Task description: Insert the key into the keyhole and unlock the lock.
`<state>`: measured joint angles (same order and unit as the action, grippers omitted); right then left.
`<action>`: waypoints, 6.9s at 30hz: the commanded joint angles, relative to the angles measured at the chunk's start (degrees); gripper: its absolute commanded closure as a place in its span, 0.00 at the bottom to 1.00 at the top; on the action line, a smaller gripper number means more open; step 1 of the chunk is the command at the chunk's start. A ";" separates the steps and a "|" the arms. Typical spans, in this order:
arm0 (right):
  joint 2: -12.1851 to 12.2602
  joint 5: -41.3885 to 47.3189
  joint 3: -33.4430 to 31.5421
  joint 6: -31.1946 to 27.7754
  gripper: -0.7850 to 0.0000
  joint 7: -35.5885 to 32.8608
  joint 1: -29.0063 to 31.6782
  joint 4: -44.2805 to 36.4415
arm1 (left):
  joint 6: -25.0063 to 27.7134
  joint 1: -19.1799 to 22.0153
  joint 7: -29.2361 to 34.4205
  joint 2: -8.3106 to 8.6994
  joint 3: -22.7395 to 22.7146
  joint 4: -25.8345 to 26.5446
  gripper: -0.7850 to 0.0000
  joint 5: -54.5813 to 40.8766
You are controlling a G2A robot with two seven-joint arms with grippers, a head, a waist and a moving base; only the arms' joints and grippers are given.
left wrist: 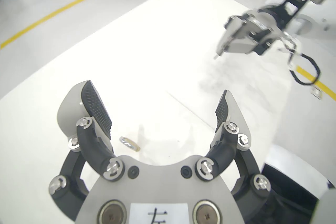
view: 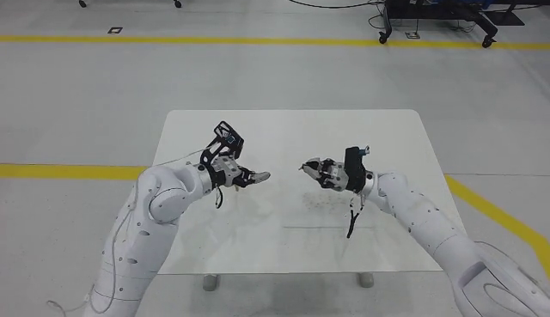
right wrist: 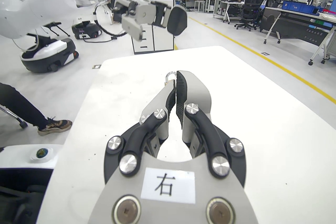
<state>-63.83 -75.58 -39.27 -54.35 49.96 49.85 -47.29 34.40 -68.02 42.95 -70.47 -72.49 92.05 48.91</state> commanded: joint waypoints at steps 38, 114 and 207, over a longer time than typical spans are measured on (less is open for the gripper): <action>0.97 22.50 -2.22 -3.65 1.00 -3.68 5.52 -7.23 | 17.59 29.12 9.36 -0.05 26.38 -30.94 0.00 -61.98; 0.95 49.84 -9.26 -3.65 0.00 -33.94 10.37 -15.98 | 23.60 33.66 3.14 -3.63 35.76 -42.58 1.00 -57.97; 3.49 41.72 -16.80 5.14 0.00 -41.74 15.83 -17.58 | 15.15 34.03 5.90 -0.08 31.07 -32.47 1.00 -37.11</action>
<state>-60.48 -33.39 -55.62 -49.51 9.01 65.53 -64.64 49.64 -34.25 47.87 -70.60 -41.54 59.60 11.67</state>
